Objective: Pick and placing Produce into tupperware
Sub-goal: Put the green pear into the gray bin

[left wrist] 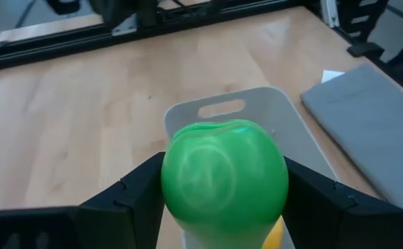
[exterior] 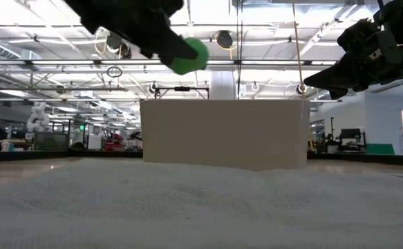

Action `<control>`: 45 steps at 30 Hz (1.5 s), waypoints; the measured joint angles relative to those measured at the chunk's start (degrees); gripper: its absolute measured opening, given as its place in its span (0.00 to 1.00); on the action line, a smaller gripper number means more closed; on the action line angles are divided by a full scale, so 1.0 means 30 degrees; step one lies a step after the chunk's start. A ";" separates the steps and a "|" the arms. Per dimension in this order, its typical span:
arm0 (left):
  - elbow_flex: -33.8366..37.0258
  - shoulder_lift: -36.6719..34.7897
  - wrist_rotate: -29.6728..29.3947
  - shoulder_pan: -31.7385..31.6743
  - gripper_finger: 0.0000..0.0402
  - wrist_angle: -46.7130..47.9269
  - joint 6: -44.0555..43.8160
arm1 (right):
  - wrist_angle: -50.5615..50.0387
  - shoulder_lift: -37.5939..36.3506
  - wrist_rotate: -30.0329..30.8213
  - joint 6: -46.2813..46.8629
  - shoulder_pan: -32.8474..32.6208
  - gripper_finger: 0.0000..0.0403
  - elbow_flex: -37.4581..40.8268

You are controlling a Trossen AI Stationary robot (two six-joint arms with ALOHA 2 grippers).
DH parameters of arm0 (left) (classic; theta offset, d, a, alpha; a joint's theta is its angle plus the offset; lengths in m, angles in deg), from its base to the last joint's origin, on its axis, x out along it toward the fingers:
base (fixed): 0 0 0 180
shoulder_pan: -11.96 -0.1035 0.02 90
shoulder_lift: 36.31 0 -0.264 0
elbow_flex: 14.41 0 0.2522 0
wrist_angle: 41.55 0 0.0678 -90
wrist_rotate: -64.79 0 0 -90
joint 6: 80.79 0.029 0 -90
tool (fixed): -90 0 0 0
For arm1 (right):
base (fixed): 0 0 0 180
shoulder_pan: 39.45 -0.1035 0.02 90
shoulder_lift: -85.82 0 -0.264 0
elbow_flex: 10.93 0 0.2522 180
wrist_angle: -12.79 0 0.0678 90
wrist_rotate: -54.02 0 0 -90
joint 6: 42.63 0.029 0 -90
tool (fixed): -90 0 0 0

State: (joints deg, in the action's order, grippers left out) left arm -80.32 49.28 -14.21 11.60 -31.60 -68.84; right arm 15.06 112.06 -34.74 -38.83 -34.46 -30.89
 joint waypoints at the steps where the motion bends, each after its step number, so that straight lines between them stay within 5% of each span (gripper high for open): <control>1: -0.0325 0.0486 0.0219 0.0000 0.58 -0.0120 0.0003 | 0.0000 0.0000 0.0000 0.0000 0.0001 0.00 0.0000; 19: -0.6210 0.7387 0.2856 0.0036 0.58 0.1234 0.0943 | -0.0015 0.0034 0.0000 0.0007 -0.0006 0.00 0.0000; 45: -0.7380 1.0389 0.4601 0.0364 0.58 0.1935 0.1911 | -0.0007 0.0124 0.0000 0.0000 -0.0006 0.00 0.0036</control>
State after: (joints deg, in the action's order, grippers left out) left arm -102.46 80.44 -0.41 12.69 -25.80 -63.10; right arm 15.04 112.43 -34.74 -38.83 -34.48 -30.78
